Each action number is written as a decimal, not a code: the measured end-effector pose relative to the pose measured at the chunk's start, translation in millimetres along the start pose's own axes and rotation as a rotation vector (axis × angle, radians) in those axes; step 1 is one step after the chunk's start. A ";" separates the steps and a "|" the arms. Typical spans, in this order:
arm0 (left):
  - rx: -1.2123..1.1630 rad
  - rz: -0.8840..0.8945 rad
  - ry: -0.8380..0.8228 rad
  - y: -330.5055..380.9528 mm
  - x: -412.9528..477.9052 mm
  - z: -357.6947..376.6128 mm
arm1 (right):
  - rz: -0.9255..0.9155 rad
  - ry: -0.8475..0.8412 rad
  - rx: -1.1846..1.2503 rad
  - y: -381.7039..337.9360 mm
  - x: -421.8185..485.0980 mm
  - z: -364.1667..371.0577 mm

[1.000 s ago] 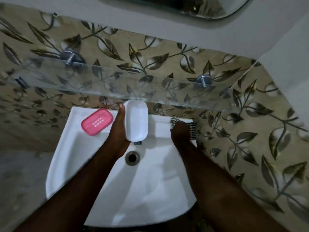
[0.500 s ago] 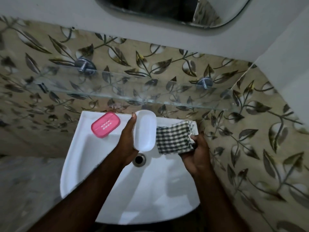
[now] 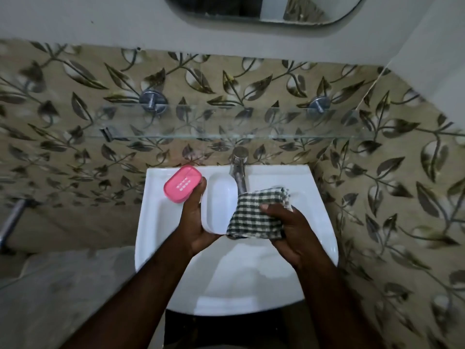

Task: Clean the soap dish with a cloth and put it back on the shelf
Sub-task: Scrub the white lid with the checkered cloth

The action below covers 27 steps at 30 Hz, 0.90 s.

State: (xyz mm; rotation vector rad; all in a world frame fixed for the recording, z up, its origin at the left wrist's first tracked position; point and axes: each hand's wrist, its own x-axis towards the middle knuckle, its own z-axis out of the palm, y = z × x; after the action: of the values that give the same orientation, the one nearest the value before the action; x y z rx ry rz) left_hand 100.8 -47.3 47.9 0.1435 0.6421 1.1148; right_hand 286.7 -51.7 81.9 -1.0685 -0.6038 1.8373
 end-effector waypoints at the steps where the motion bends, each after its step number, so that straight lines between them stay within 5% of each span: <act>1: 0.043 0.005 -0.016 2.8 0.2 -1.6 | 0.009 0.028 -0.088 0.5 -0.5 2.5; 5: 0.177 0.048 -0.022 13.5 -1.3 0.4 | -0.011 0.104 -0.134 -0.9 -3.0 10.6; 12: 0.070 0.015 -0.058 16.2 4.9 -16.3 | -0.297 0.108 -0.139 -5.0 -2.4 25.3; 20: 0.150 -0.011 -0.102 2.1 0.4 11.1 | -0.096 0.099 -0.068 13.7 -3.6 63.8; 27: 0.303 -0.037 -0.107 -1.6 9.0 19.4 | -0.148 0.101 -0.166 23.3 -8.9 70.9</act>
State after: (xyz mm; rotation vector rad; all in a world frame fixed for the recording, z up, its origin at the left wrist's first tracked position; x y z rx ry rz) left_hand 115.3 -36.2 59.3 0.4468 0.7115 0.9627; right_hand 217.0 -68.9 104.1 -1.1860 -0.7648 1.6173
